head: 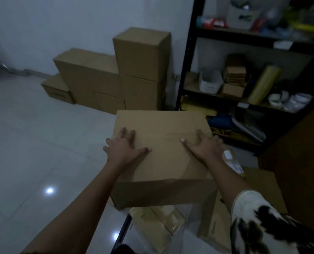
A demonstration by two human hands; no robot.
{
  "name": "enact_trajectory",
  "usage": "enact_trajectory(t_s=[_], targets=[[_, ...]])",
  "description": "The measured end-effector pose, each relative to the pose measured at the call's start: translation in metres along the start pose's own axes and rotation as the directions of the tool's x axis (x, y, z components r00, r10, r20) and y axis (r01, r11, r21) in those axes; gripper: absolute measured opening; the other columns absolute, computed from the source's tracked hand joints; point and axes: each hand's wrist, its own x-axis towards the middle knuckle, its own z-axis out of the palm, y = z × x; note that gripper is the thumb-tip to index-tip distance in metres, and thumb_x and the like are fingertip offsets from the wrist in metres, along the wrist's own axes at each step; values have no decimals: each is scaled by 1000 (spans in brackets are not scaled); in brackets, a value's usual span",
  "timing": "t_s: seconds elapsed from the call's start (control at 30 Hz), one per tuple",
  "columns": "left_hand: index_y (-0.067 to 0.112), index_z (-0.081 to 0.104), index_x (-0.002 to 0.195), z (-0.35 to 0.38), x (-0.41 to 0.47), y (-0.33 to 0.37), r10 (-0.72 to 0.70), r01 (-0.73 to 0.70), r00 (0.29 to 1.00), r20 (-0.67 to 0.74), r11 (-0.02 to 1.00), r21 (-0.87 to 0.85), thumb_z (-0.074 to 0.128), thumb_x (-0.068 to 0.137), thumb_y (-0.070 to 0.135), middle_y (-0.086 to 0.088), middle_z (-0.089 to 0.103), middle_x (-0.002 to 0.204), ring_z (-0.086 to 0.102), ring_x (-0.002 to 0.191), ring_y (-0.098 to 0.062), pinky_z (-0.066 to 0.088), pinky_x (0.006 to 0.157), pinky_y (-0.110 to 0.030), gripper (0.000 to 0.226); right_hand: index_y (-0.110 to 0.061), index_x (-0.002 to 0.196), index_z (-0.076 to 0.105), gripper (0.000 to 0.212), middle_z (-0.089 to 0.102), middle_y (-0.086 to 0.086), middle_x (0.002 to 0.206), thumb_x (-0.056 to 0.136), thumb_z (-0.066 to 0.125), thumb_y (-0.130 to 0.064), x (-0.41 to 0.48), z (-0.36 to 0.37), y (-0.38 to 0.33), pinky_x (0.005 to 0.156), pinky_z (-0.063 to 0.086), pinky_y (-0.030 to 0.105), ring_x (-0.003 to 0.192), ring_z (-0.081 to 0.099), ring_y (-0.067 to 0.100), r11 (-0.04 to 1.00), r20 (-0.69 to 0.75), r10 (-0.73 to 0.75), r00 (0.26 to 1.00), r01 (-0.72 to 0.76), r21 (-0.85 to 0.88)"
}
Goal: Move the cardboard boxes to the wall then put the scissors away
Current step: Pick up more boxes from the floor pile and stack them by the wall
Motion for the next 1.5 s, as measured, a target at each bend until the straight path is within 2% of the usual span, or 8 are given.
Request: enact_trajectory(t_s=[0.13, 0.4, 0.67, 1.0, 1.2, 1.5], targets=[[39, 26, 149, -43, -2, -24, -87, 87, 996, -14, 996, -34, 58, 65, 84, 5, 12, 161, 19, 139, -43, 23, 108, -60, 100, -40, 152, 21, 104, 35, 20, 145, 66, 23, -97, -3, -28, -55, 103, 26, 49, 129, 33, 40, 990, -21, -103, 994, 100, -101], [38, 26, 150, -128, 19, -112, -229, 225, 971, -64, 972, -64, 59, 64, 83, 3, 12, 161, 18, 140, -44, 23, 108, -60, 102, -37, 148, 32, 99, 37, 21, 146, 69, 24, -95, -10, -35, -192, 104, 25, 51, 131, 32, 41, 962, 10, -232, 973, 231, -145], [37, 25, 150, -206, 67, -226, -222, 221, 971, -89, 975, -26, 57, 65, 84, 3, 12, 161, 20, 138, -44, 26, 107, -56, 103, -37, 149, 31, 99, 36, 22, 146, 69, 26, -95, -23, -13, -333, 106, 22, 51, 133, 30, 41, 965, 3, -251, 968, 251, -80], [38, 28, 149, -287, 141, -364, -180, 184, 971, -159, 983, 6, 54, 66, 85, 3, 10, 162, 21, 137, -45, 25, 106, -58, 99, -35, 146, 37, 96, 39, 21, 144, 70, 32, -93, -18, 10, -507, 105, 24, 52, 133, 31, 40, 960, -94, -280, 955, 280, -17], [38, 31, 148, -313, 202, -411, -198, 197, 968, -153, 980, -19, 49, 66, 88, 2, 15, 161, 22, 137, -44, 25, 106, -58, 98, -31, 144, 40, 94, 42, 22, 142, 71, 33, -92, 17, 4, -587, 105, 25, 52, 131, 33, 40, 951, -105, -307, 946, 303, -58], [34, 42, 143, -338, 336, -457, -232, 229, 971, -61, 972, -46, 51, 69, 85, -1, 24, 157, 25, 136, -44, 27, 105, -55, 90, -29, 142, 46, 95, 40, 21, 145, 70, 36, -91, 113, 9, -697, 109, 22, 53, 135, 30, 40, 962, -21, -254, 967, 250, -111]])
